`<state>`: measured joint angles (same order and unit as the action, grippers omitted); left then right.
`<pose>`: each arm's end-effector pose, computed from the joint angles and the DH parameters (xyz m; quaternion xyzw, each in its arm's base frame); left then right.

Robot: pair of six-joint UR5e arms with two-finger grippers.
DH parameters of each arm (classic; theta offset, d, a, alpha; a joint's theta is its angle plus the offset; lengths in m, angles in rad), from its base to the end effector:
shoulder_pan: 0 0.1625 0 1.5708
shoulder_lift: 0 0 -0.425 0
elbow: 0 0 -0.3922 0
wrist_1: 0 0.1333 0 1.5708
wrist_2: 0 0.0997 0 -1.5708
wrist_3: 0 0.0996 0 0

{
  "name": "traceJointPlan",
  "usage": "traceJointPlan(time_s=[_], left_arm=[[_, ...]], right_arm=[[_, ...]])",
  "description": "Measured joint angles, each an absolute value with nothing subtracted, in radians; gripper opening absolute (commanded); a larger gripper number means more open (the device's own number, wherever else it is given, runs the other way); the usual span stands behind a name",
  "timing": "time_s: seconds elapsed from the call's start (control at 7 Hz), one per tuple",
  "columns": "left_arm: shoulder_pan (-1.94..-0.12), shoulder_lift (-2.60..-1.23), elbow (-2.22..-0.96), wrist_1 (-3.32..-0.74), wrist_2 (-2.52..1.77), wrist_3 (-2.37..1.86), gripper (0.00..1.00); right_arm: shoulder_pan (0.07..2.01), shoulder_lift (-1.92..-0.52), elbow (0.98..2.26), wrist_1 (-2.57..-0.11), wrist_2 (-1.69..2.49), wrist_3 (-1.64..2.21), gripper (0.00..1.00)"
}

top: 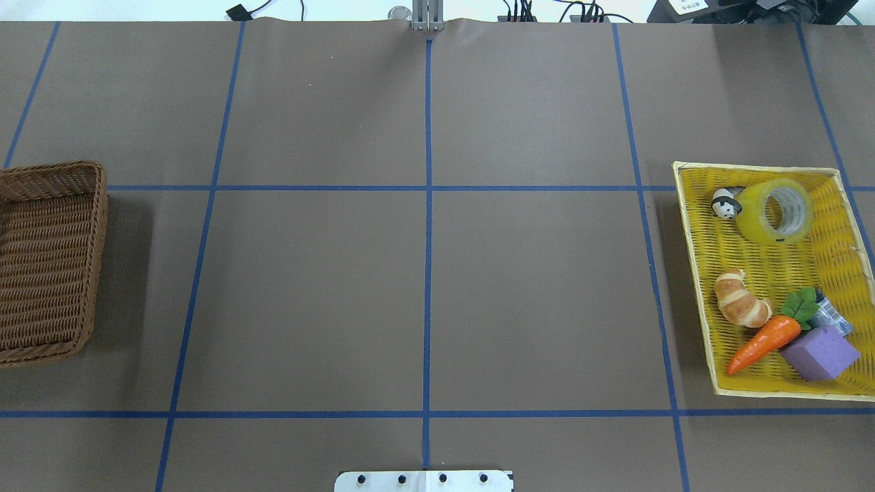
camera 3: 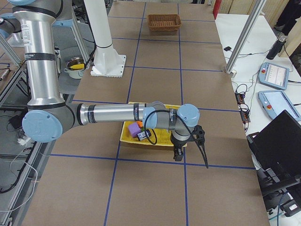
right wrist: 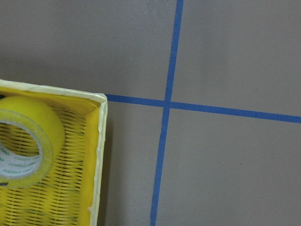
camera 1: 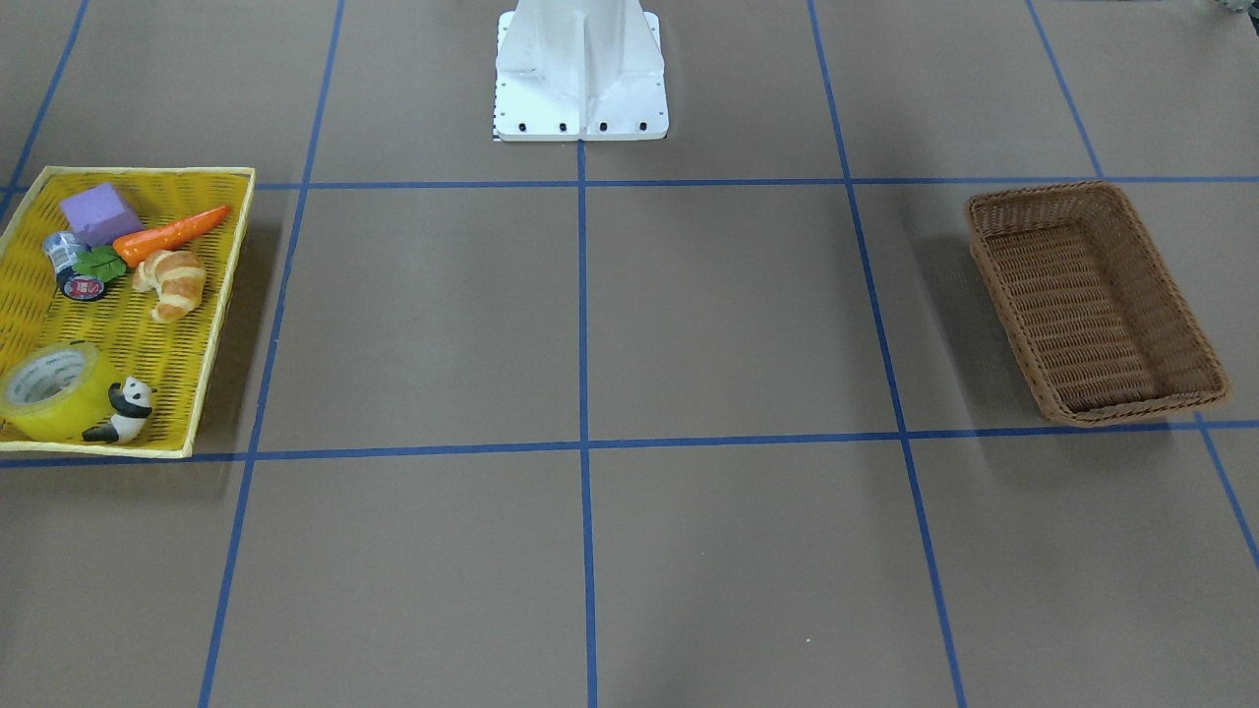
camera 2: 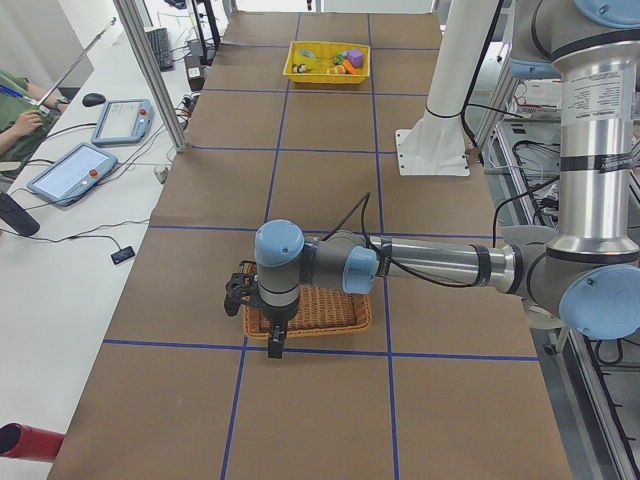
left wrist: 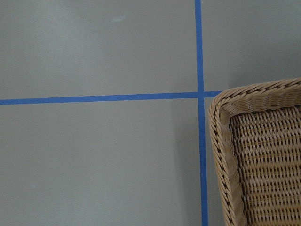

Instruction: Move tape to another basket

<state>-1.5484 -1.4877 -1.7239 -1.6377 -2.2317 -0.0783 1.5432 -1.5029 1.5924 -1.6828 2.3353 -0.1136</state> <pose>-0.0617 -0.4670 0.6229 0.0483 0.3266 -0.0042 0.9439 0.0501 -0.5191 0.6256 0.0056 -0.3731 -0.0613 0.9258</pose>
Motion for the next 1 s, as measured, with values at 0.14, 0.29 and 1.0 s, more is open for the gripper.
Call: traceJointPlan(time_s=[0.14,0.29,1.0], left_arm=[[-1.549,-1.487,-1.732,-1.638,-2.232,-0.078,0.98],[-1.549,-1.487,-1.74,-1.637,-2.231,-0.078,0.98],[-1.548,-1.488,-1.752,-1.637,-2.23,-0.078,0.98]], right_arm=[[1.543,-1.5,1.603,-1.682,2.335,-0.117,1.0],[1.543,-1.488,1.621,-1.673,2.332,-0.121,1.0],[1.404,-1.394,1.639,-1.501,2.249,-0.111,1.0]])
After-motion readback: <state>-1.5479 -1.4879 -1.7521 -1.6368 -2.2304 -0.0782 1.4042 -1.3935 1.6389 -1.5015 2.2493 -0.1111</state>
